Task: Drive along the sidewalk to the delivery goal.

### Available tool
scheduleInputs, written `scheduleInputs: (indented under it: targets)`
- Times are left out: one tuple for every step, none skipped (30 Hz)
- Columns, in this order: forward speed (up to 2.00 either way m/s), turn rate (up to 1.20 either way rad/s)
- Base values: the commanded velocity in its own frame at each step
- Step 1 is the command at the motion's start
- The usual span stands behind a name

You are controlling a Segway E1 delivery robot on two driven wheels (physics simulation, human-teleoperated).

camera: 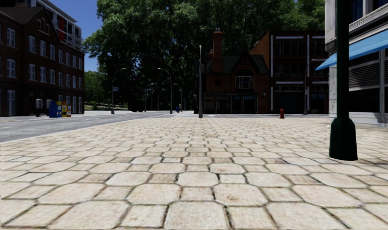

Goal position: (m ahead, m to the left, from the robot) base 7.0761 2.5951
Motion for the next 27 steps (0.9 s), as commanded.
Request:
scheduleInputs:
  targets:
    - [1.75, 0.00]
    - [1.75, 0.00]
    - [1.75, 0.00]
    - [1.75, 0.00]
    - [1.75, 0.00]
    - [1.75, 0.00]
    - [1.75, 0.00]
    - [1.75, 0.01]
    - [1.75, 0.21]
    - [1.75, 0.44]
    - [1.75, 0.67]
    - [1.75, 0.83]
    - [1.75, 0.89]
    - [1.75, 0.90]
    - [1.75, 0.90]
    - [1.75, 0.91]
    - [1.75, 0.91]
    - [1.75, 0.91]
    - [1.75, 0.91]
    - [1.75, 0.91]
    - [1.75, 0.91]
    - [1.75, 0.91]
    - [1.75, 0.91]
    - [1.75, 0.91]
    - [1.75, 0.91]
    - [1.75, 0.91]
    - [1.75, 0.91]
